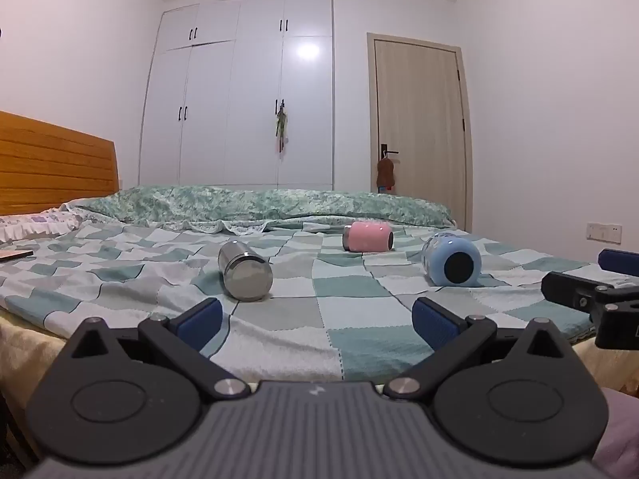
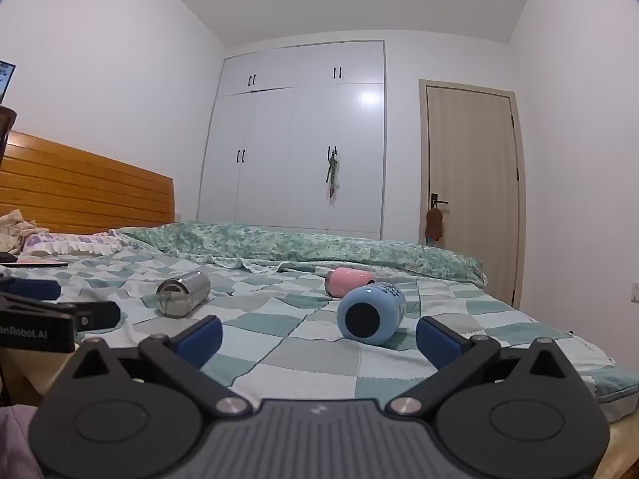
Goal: Flip cup upright
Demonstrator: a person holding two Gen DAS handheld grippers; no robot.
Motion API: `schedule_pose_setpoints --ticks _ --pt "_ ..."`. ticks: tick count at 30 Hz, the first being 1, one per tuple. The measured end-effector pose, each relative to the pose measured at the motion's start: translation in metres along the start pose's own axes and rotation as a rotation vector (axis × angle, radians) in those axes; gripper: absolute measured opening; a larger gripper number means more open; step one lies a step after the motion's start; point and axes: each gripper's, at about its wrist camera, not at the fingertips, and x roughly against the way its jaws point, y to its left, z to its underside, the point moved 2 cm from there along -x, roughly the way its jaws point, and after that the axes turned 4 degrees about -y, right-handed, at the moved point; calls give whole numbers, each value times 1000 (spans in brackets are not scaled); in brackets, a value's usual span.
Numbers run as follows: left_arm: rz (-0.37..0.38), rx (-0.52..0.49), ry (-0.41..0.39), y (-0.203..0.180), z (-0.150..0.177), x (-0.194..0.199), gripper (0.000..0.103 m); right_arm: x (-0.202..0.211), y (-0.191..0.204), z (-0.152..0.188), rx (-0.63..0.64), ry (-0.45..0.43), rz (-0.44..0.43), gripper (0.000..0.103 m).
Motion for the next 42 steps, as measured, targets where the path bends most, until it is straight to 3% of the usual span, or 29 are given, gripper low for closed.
schedule_pose_setpoints --ticks 3,5,42 --pt "2 7 -6 -1 -1 4 103 0 0 0 -1 1 1 103" --pt "-7 26 32 4 -1 -1 103 -1 0 0 1 3 1 103" --pt "-1 33 32 5 5 -5 103 -4 -2 2 3 15 1 103"
